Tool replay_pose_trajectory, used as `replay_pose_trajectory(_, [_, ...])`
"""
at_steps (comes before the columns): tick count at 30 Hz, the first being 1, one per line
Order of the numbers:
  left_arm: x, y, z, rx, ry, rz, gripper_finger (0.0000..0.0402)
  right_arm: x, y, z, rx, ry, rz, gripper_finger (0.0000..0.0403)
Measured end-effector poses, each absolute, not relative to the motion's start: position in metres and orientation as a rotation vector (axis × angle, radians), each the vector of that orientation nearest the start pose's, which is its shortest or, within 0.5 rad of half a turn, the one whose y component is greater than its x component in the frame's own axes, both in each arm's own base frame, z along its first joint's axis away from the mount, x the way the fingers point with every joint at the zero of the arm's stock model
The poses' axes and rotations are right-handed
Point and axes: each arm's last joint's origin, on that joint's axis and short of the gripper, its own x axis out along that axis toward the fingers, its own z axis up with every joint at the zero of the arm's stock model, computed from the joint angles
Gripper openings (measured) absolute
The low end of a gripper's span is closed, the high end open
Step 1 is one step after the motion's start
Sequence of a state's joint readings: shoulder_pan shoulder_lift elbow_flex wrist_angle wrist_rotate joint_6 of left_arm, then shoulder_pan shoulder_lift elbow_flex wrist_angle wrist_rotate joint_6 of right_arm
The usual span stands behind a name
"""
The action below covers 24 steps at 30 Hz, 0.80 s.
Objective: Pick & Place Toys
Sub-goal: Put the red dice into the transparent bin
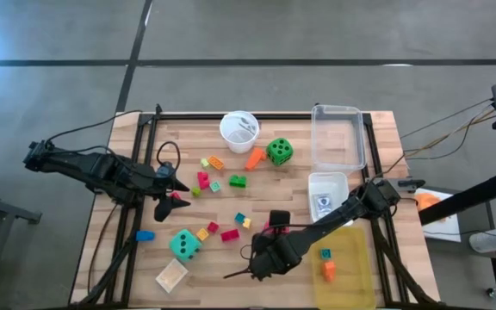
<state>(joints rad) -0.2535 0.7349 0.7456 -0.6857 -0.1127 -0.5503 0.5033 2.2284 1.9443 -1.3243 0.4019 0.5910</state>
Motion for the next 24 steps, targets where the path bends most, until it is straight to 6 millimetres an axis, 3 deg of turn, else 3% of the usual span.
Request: replay_pose_trajectory(24, [0.140, -0.033, 0.283, -0.407, 0.681, 0.051, 0.0263, 0.376, 0.178, 0.174, -0.288, 1.418, -0.400, 0.0366])
